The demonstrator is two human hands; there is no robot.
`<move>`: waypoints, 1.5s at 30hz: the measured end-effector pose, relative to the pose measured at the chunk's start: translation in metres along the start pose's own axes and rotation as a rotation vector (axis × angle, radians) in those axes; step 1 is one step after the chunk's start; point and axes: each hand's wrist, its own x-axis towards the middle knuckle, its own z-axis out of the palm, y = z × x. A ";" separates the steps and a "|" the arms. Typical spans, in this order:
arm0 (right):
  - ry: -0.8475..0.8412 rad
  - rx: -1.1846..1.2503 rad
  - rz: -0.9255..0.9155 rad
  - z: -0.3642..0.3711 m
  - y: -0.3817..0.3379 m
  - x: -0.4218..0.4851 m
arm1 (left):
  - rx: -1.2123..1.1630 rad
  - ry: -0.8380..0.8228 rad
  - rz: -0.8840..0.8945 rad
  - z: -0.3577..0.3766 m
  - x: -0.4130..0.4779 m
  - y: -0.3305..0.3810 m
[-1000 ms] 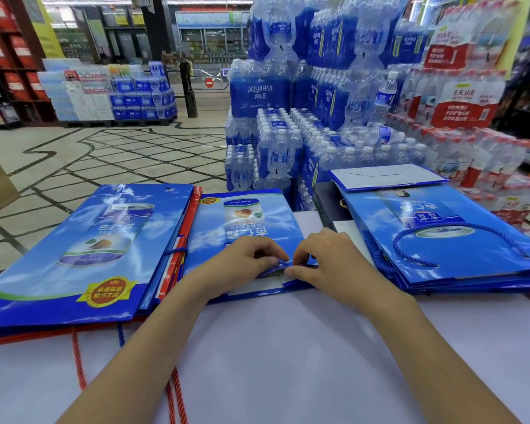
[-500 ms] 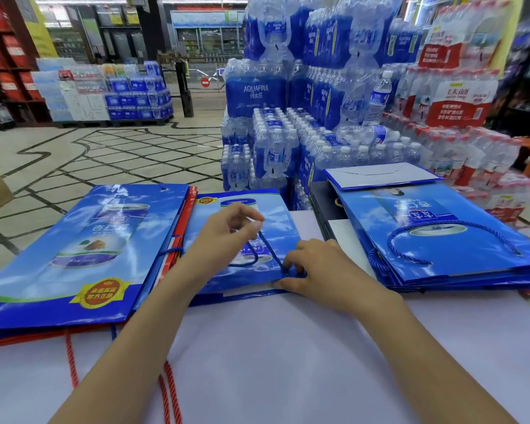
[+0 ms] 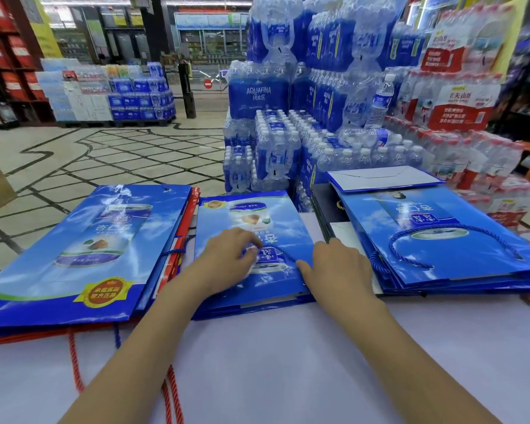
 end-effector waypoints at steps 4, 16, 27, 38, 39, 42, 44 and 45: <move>-0.003 0.007 0.096 0.001 -0.005 -0.002 | 0.065 0.006 0.008 0.017 0.003 -0.007; -0.094 1.444 0.455 -0.022 0.005 0.015 | -0.188 0.141 -0.019 0.013 0.008 -0.016; -0.115 1.488 0.275 -0.041 0.000 0.013 | -0.129 0.112 0.070 -0.055 0.019 0.008; -0.024 1.813 0.237 -0.125 0.046 0.010 | -0.085 0.033 0.011 -0.130 -0.035 0.029; -0.025 1.848 0.236 -0.134 0.049 0.010 | -0.069 0.061 0.029 -0.126 -0.037 0.030; -0.055 1.925 0.237 -0.156 0.054 0.012 | -0.088 0.233 0.085 -0.115 -0.037 0.031; -0.095 1.937 0.205 -0.168 0.058 0.012 | -0.143 0.383 0.094 -0.114 -0.034 0.032; -0.118 1.923 0.168 -0.173 0.060 0.011 | -0.184 0.461 0.103 -0.114 -0.033 0.035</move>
